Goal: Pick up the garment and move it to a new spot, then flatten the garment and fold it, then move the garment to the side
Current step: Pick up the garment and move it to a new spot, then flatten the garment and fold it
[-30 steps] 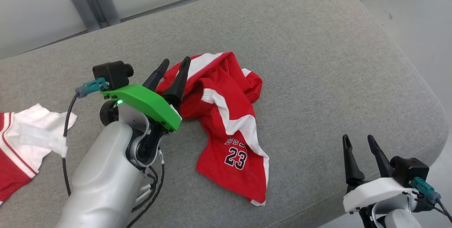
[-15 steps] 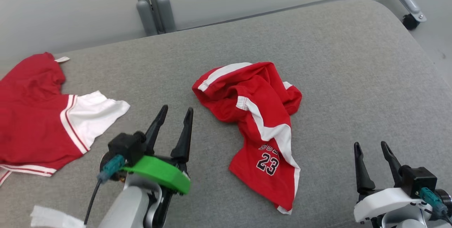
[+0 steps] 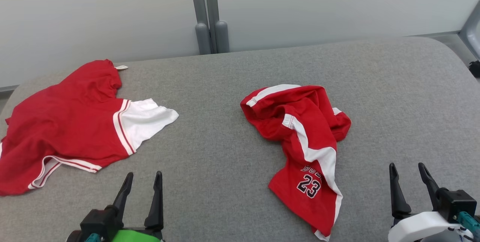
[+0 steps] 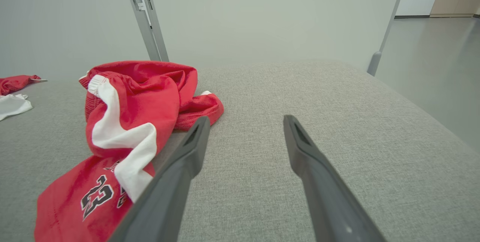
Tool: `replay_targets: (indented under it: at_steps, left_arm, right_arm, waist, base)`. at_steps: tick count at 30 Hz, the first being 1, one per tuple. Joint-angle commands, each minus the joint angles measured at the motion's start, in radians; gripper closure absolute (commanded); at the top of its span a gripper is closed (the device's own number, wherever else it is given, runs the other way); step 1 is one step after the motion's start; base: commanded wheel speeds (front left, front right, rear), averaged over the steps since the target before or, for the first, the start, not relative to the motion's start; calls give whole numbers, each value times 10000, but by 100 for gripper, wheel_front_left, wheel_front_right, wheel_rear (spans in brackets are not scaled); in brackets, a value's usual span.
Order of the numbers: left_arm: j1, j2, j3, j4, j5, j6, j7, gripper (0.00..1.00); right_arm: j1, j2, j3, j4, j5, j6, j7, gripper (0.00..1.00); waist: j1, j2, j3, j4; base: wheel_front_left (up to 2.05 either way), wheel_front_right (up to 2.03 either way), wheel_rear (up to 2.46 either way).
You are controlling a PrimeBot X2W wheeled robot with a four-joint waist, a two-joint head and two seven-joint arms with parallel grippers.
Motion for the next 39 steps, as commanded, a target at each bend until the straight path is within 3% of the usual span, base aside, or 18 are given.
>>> replay_targets:
  at_steps: [1,9,18,23,29,39]
  left_arm:
    - [359,-61,228,-87,238,-55,-3,0]
    - [1046,-223,902,-171,645,-167,-4,0]
    - [648,-256,505,-49,337,-232,-4,0]
    - [-373,-259,-749,158,-118,-239,-5,0]
    - [-2380,-242,-2745,1244,-1412,-241,286,0]
    - [-5638,1,-4734,2720,-2991,-229,3162,0]
  right_arm:
    - [207,12,-50,6,-1,-3,-31,0]
    - [368,97,38,158,124,-3,-31,0]
    - [176,124,298,243,165,-3,-31,0]
    - [74,126,363,234,167,-3,-31,0]
    - [-159,135,563,264,156,-3,-31,0]
    - [-876,142,858,219,686,-3,-31,0]
  waist:
    - [0,0,-202,196]
    - [0,0,-298,269]
    - [0,0,-231,71]
    - [0,0,-66,-212]
    - [0,0,314,-759]
    - [0,0,1889,-1762]
  base:
    - [0,0,0]
    - [0,0,0]
    - [0,0,0]
    - [0,0,0]
    - [0,0,0]
    - [0,0,0]
